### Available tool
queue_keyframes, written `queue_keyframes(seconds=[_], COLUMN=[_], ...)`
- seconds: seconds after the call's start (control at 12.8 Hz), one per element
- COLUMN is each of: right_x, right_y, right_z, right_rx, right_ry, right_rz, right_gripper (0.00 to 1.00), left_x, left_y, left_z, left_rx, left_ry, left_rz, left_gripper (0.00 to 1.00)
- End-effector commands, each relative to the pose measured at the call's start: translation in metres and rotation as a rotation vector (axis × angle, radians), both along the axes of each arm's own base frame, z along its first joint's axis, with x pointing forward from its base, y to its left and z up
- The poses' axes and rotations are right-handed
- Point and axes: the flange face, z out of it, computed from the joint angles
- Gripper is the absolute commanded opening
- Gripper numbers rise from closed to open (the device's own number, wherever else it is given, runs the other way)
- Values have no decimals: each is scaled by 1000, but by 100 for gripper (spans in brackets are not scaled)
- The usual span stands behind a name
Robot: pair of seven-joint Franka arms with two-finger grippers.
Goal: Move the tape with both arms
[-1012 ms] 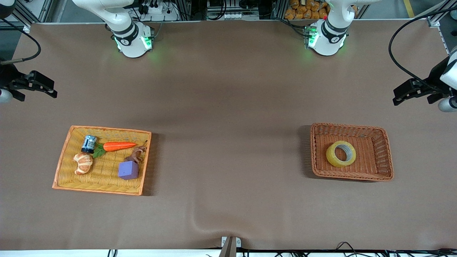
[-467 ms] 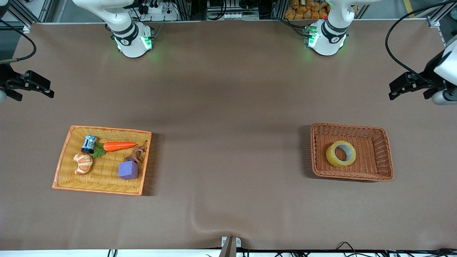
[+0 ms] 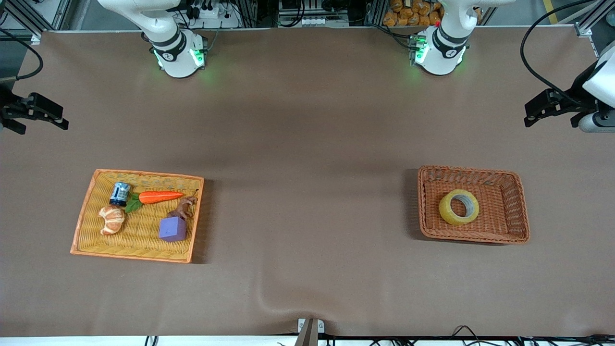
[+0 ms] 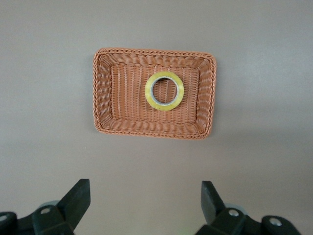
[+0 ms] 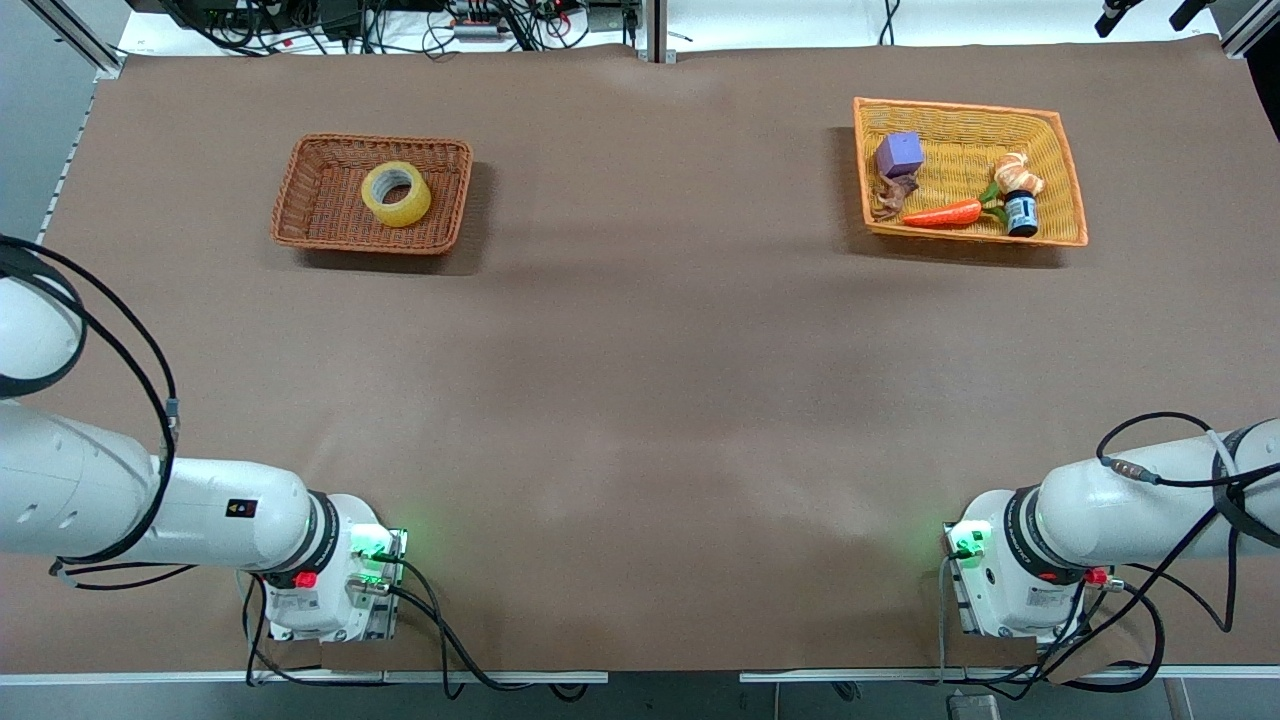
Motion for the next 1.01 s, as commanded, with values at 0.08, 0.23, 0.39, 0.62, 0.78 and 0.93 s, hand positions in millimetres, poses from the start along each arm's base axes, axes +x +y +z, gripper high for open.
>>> queue_keyframes(seconds=[0.08, 0.23, 0.39, 0.62, 0.78, 0.93], right_x=[-7, -7, -5, -5, -6, -8], right_y=[-3, -5, -8, -5, -5, -3], right_z=[9, 10, 9, 14, 15, 20], right_rx=[21, 19, 17, 3, 3, 0], right_ry=[-4, -12, -21, -42, -41, -53], right_rz=[10, 6, -4, 3, 0, 4], right_gripper=[100, 100, 100, 100, 100, 100], left_x=[-2, 3, 7, 7, 7, 6], left_y=[5, 6, 5, 4, 6, 7], left_z=[11, 14, 8, 8, 8, 6], left_rx=[-19, -6, -7, -6, -7, -5], left_ry=[-18, -13, -2, -2, -2, 13], left_rz=[-22, -17, -16, -20, -17, -15], left_gripper=[100, 100, 100, 100, 100, 100])
